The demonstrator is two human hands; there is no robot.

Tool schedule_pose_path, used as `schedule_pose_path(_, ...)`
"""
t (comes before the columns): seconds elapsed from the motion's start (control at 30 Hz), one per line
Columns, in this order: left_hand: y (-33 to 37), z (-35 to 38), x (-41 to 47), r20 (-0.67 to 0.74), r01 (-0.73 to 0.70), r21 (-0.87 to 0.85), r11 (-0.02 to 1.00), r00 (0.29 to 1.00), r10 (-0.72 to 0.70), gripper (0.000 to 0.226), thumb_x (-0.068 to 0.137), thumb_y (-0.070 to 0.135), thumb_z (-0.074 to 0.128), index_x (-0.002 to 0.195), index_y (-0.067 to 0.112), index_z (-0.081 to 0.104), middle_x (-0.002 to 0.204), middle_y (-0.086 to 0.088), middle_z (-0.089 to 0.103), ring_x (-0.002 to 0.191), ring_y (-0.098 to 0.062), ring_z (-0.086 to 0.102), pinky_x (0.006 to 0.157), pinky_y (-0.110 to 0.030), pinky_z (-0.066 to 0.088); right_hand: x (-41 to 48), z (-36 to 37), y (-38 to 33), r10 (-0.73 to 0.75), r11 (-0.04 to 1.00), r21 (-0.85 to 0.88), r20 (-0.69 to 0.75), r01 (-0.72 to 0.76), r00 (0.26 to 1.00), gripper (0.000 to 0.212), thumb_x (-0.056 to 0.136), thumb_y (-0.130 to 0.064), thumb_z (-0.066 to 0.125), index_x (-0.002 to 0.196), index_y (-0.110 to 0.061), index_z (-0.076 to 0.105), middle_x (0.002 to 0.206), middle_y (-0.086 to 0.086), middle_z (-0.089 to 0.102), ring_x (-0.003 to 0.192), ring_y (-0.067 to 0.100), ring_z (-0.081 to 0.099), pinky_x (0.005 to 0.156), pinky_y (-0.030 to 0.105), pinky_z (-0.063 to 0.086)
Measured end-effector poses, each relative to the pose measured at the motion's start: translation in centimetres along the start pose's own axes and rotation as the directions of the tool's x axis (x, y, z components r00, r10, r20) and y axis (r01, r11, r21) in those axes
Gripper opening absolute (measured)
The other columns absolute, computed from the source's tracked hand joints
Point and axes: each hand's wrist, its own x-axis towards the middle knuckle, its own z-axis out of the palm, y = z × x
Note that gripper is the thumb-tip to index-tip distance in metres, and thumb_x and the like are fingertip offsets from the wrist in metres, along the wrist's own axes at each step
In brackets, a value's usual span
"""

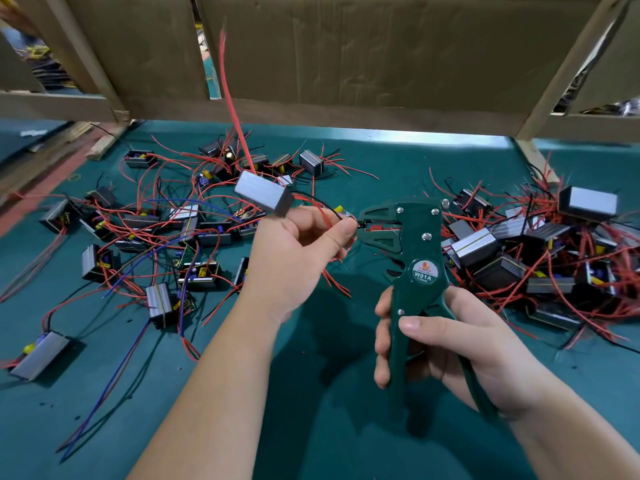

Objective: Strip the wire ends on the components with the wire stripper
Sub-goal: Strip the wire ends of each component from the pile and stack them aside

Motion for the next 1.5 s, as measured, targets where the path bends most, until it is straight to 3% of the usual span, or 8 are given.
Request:
schedule_pose_path(0.37,0.0,-0.3,0.0,0.073,0.128,-0.136,0.982,0.99,-0.119,0.019,0.068,0.022,0.068,0.05,0.017,0.065,0.054,0.009,0.062,0.048,-0.007,0.056,0.055,-0.015,0.048,-0.1,-0.1,-0.3,0.056,0.995,0.08,0.071,-0.061,0.996,0.045,0.057,-0.027,0.088,0.091,-0.006,0.067,0.073,0.024,0.06,0.057,0.038,0.061,0.059,0.046,0.052)
schedule_pose_path(0.53,0.0,0.0,0.0,0.004,0.174,-0.21,0.962,0.984,-0.177,0.014,0.072,0.03,0.071,0.067,0.017,0.072,0.061,0.007,0.065,0.049,-0.006,0.053,0.051,-0.014,0.042,-0.1,0.7,0.0,0.038,0.987,0.152,0.042,-0.044,0.998,0.045,0.055,-0.026,0.089,0.087,-0.007,0.064,0.068,0.023,0.057,0.052,0.035,0.058,0.054,0.044,0.051)
schedule_pose_path(0.67,0.2,0.2,0.1,-0.001,0.238,-0.315,0.919,0.968,-0.251,0.013,0.077,0.029,0.071,0.068,0.02,0.076,0.06,0.009,0.06,0.047,-0.003,0.041,0.049,-0.014,0.032,0.1,1.5,0.4,0.035,0.988,0.154,-0.087,-0.021,0.996,0.039,0.064,-0.026,0.081,0.078,-0.003,0.052,0.06,0.019,0.048,0.037,0.026,0.047,0.045,0.036,0.047)
schedule_pose_path(0.87,0.0,1.1,-0.3,0.026,0.326,-0.29,0.9,0.943,-0.333,0.008,0.063,0.026,0.071,0.065,0.019,0.075,0.059,0.004,0.063,0.047,-0.004,0.051,0.047,-0.013,0.041,0.4,1.2,-0.9,-0.036,0.969,0.233,-0.207,0.085,0.978,0.026,0.071,-0.035,0.062,0.07,-0.01,0.053,0.055,0.008,0.042,0.033,0.02,0.039,0.038,0.029,0.041)
schedule_pose_path(1.0,0.1,0.7,-0.1,0.04,0.342,-0.371,0.863,0.935,-0.354,0.007,0.063,0.027,0.071,0.065,0.02,0.072,0.058,0.006,0.061,0.043,-0.002,0.047,0.042,-0.012,0.036,-0.2,0.6,-1.4,-0.061,0.964,0.244,-0.164,0.101,0.984,0.023,0.064,-0.029,0.07,0.069,-0.012,0.055,0.057,0.008,0.042,0.035,0.02,0.04,0.037,0.031,0.042)
schedule_pose_path(1.13,0.4,1.7,-0.6,0.135,0.403,-0.39,0.828,0.915,-0.381,0.011,0.06,0.034,0.073,0.068,0.026,0.075,0.056,0.008,0.058,0.041,-0.002,0.045,0.04,-0.013,0.036,-0.1,0.9,-0.8,-0.079,0.965,0.248,-0.037,0.086,0.996,0.044,0.056,-0.038,0.086,0.073,-0.009,0.056,0.057,0.01,0.046,0.035,0.021,0.043,0.04,0.031,0.045)
schedule_pose_path(1.33,0.0,2.2,-0.5,0.106,0.414,-0.515,0.75,0.9,-0.424,0.016,0.065,0.034,0.071,0.075,0.024,0.078,0.058,0.012,0.056,0.044,-0.001,0.044,0.04,-0.012,0.035,0.0,1.1,-0.1,-0.035,0.981,0.191,0.005,0.034,0.999,0.043,0.06,-0.034,0.084,0.074,-0.006,0.055,0.058,0.015,0.046,0.035,0.024,0.045,0.043,0.034,0.047)
schedule_pose_path(1.5,-0.4,1.5,-0.2,0.061,0.354,-0.399,0.846,0.931,-0.36,0.012,0.068,0.02,0.066,0.067,0.015,0.076,0.062,0.002,0.067,0.051,-0.006,0.06,0.051,-0.015,0.049,0.2,0.5,-0.5,0.007,0.989,0.146,-0.063,0.003,0.998,0.03,0.064,-0.032,0.072,0.073,-0.007,0.058,0.056,0.016,0.046,0.034,0.023,0.044,0.042,0.033,0.047)
